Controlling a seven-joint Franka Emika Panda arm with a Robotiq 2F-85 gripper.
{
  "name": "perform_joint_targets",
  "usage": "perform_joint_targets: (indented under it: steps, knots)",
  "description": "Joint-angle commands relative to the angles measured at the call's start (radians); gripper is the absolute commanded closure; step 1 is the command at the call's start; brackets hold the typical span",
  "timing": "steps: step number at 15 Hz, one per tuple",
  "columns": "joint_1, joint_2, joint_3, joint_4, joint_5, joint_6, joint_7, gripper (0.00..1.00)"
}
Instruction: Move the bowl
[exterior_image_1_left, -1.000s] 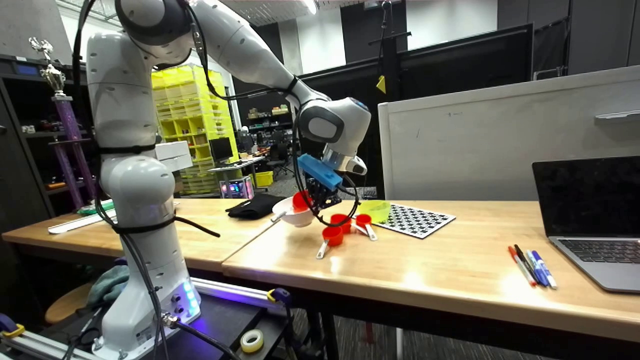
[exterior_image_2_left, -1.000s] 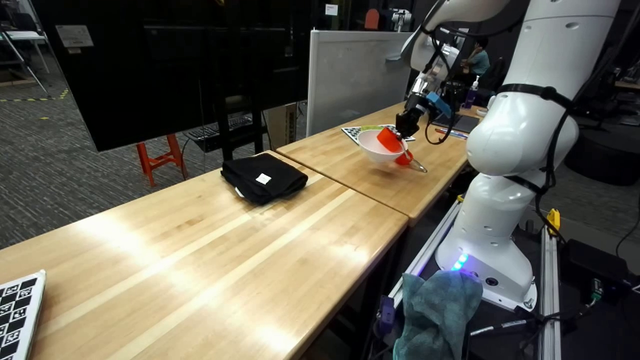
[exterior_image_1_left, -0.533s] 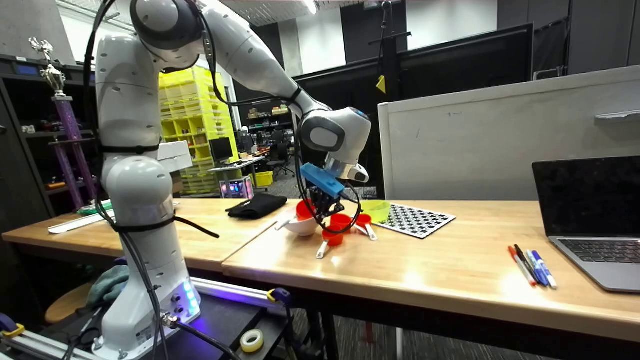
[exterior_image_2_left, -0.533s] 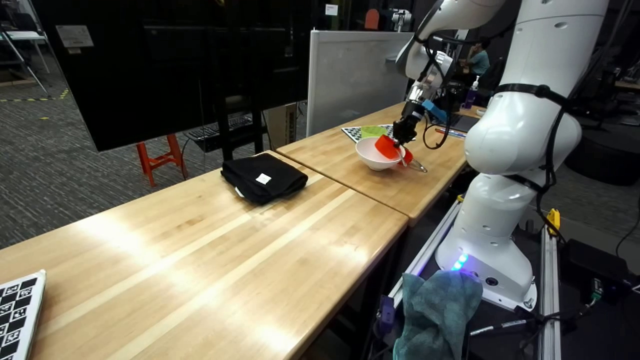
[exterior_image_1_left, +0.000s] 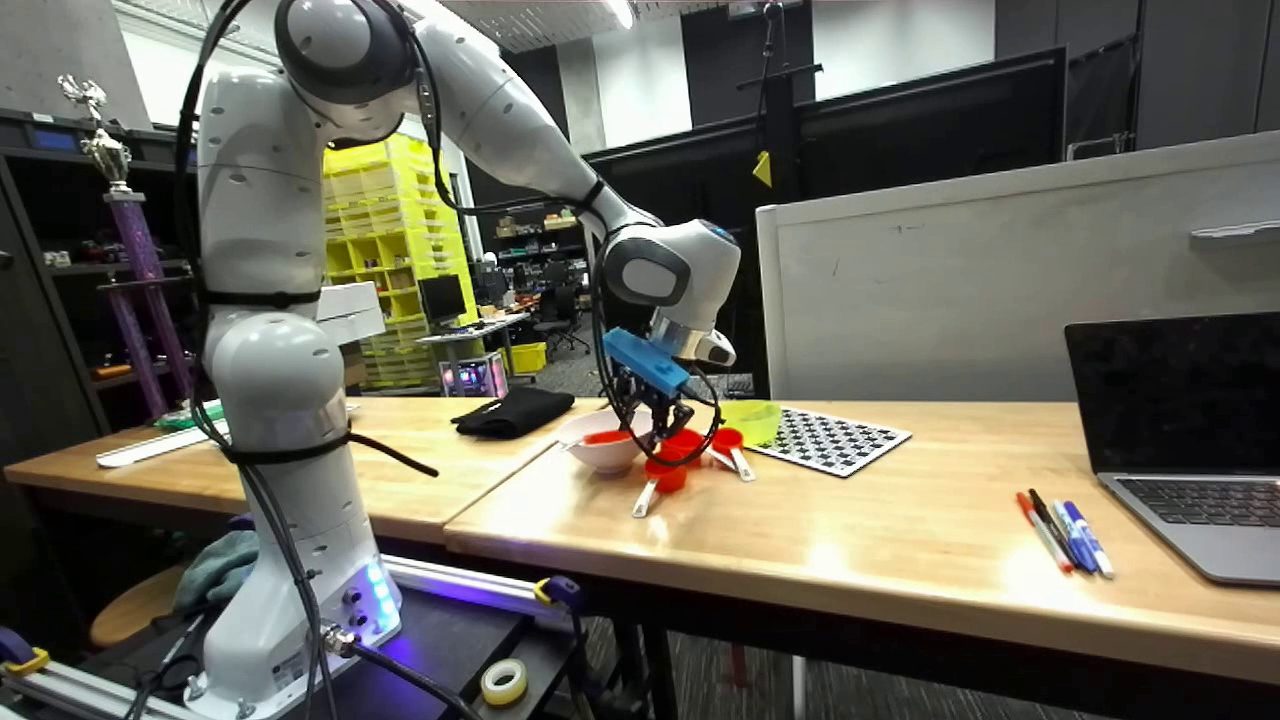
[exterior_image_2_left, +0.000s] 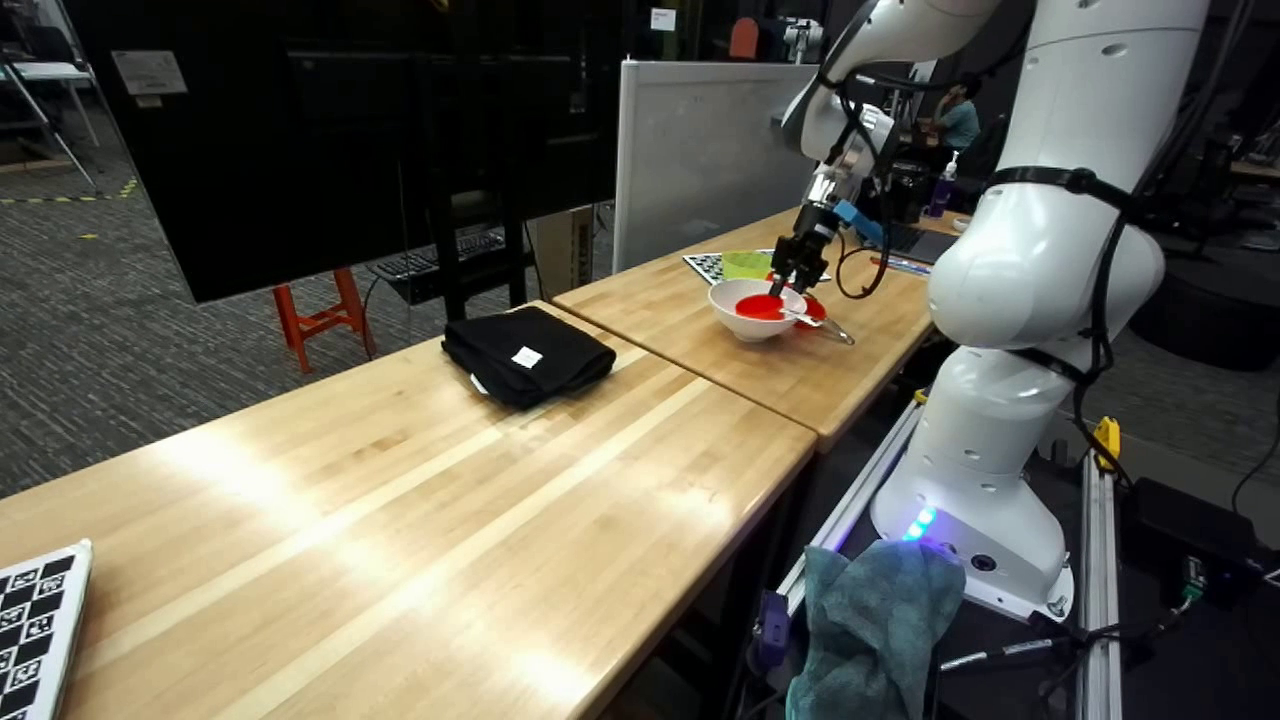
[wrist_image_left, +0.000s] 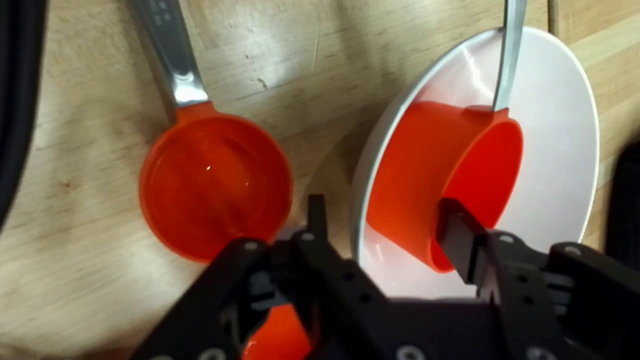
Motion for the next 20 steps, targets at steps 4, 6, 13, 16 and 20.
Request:
perform_joint_targets:
  steps: [4, 6, 13, 16, 20]
  knots:
    - [0.012, -0.106, 0.01, -0.031, -0.124, 0.01, 0.161, 0.0]
    - [0.024, -0.153, 0.007, -0.043, -0.211, 0.002, 0.254, 0.0]
    - [0.061, -0.385, 0.028, -0.142, -0.462, -0.036, 0.52, 0.0]
    - [0.083, -0.514, 0.064, -0.222, -0.525, -0.044, 0.614, 0.0]
    - [0.119, -0.685, 0.138, -0.338, -0.551, -0.052, 0.714, 0.0]
